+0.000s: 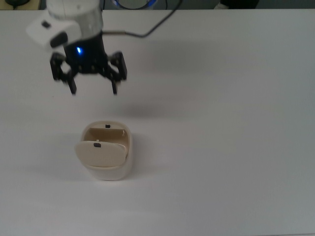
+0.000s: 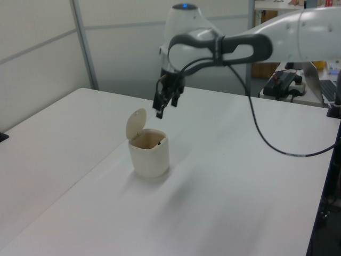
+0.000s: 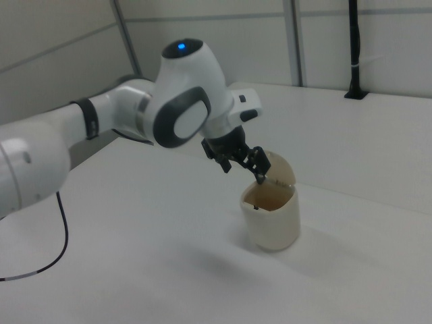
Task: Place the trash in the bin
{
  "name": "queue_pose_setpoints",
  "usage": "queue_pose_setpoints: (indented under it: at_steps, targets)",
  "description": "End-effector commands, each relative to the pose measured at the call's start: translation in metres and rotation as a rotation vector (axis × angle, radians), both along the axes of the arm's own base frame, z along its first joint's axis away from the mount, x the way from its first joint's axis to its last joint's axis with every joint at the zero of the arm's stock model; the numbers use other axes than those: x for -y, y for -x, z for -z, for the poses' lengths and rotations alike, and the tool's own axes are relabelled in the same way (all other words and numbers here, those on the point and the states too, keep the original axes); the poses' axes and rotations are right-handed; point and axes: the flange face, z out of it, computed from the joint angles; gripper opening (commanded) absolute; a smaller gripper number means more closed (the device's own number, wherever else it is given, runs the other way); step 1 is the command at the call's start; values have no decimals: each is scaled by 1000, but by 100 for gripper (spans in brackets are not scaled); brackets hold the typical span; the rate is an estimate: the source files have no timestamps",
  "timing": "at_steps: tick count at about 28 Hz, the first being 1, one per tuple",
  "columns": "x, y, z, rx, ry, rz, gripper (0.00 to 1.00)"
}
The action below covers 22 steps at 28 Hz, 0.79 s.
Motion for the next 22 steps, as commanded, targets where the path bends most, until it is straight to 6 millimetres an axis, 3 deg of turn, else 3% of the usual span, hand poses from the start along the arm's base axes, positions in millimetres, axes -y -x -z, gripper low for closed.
queue_pose_setpoints:
  at_steps: [1,5,18,22]
  targets:
    - [4,45,-35,-112,9,108,100]
    - [7,70,-57,-161,20,134,100]
    - [-15,79,-66,-180,8,159,100]
    - [-28,81,-63,-203,29,29,100]
